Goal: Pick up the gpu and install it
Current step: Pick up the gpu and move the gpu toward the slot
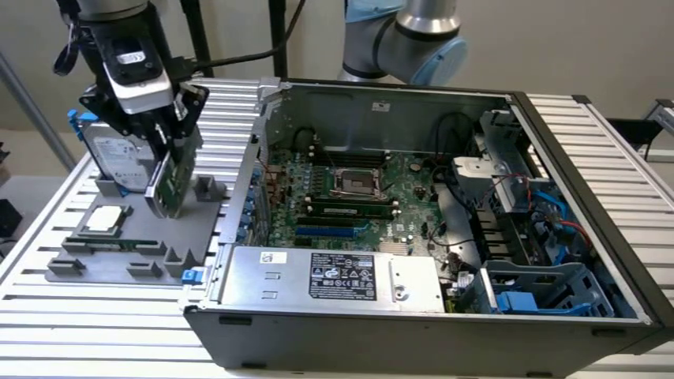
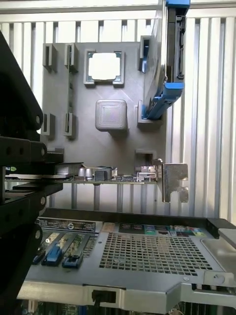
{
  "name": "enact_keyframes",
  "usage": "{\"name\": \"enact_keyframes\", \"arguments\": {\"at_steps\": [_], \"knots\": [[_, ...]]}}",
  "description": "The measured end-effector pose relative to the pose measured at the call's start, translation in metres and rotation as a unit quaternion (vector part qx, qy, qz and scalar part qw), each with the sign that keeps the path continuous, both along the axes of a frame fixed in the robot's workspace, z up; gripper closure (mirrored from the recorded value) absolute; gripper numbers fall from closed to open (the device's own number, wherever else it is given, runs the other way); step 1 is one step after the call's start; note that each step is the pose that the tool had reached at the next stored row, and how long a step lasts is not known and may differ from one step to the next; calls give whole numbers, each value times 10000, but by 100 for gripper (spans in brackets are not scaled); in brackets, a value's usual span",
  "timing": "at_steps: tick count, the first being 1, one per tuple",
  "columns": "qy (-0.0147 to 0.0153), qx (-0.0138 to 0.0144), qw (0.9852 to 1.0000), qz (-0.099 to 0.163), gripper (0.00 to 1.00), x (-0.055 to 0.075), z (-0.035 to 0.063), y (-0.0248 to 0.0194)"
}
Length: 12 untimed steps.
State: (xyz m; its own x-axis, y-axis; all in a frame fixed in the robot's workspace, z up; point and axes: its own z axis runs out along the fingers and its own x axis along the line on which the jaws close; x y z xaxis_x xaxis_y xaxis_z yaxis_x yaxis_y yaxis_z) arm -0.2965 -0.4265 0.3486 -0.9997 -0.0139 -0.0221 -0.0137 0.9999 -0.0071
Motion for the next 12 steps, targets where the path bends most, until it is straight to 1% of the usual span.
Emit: {"name": "enact_keyframes", "arguments": {"at_steps": [6,12], "knots": [[26,0,10000,0,73,185,269,-3],[58,0,10000,0,73,440,545,-10]]}}
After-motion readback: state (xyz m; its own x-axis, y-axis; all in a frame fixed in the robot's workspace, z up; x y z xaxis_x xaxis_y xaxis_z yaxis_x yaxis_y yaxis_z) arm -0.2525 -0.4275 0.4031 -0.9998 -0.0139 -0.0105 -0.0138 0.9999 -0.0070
